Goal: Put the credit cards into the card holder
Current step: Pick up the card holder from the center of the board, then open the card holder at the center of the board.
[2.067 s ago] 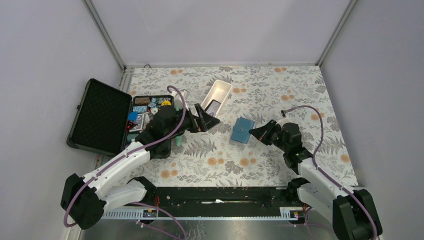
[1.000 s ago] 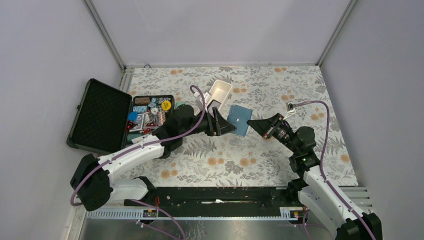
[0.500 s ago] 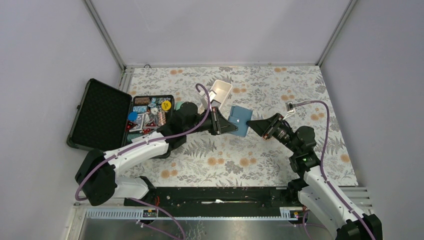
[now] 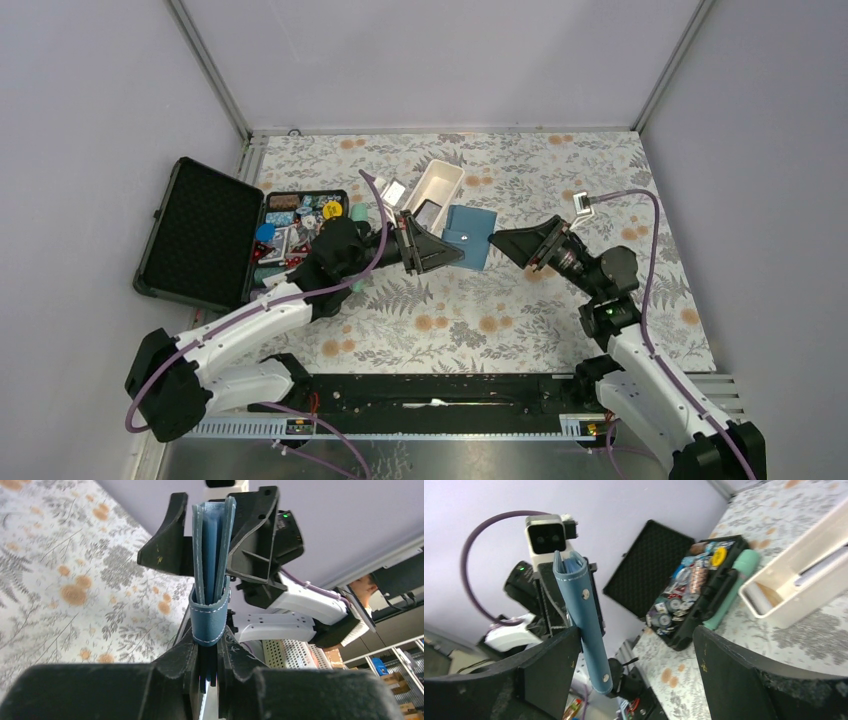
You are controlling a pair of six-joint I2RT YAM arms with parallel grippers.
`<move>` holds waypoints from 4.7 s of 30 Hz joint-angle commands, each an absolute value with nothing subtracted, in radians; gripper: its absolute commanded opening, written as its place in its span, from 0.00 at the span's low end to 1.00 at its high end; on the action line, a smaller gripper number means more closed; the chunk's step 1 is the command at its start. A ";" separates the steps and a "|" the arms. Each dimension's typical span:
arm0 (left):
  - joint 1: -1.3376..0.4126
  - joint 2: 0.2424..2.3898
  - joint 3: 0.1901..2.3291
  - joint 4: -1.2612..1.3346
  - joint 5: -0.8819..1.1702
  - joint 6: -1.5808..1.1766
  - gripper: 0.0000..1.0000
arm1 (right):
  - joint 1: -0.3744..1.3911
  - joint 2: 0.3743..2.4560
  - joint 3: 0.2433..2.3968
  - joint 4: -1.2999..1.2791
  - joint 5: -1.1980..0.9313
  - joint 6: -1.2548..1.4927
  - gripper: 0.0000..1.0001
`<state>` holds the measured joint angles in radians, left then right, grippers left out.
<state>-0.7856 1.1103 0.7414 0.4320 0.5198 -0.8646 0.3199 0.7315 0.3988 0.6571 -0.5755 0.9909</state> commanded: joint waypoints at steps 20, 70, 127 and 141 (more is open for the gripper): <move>-0.775 1.101 0.707 0.728 0.712 -0.889 0.00 | 0.365 0.964 0.570 1.111 -0.875 1.201 0.55; -1.131 1.109 1.019 -0.194 -0.255 0.246 0.81 | 0.386 1.156 0.935 -0.208 -0.754 0.890 0.00; -1.276 1.309 0.965 0.109 -0.650 0.419 0.28 | 0.408 1.192 0.928 -0.138 -0.870 0.971 0.00; -1.278 1.317 0.937 0.186 -0.665 0.411 0.00 | 0.411 1.185 0.891 -0.106 -0.869 0.986 0.00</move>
<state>-1.2888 1.3190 0.9310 0.0463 -0.6460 0.4179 0.3790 1.2045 0.8978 -0.1215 -0.7334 0.9478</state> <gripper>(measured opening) 0.018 0.101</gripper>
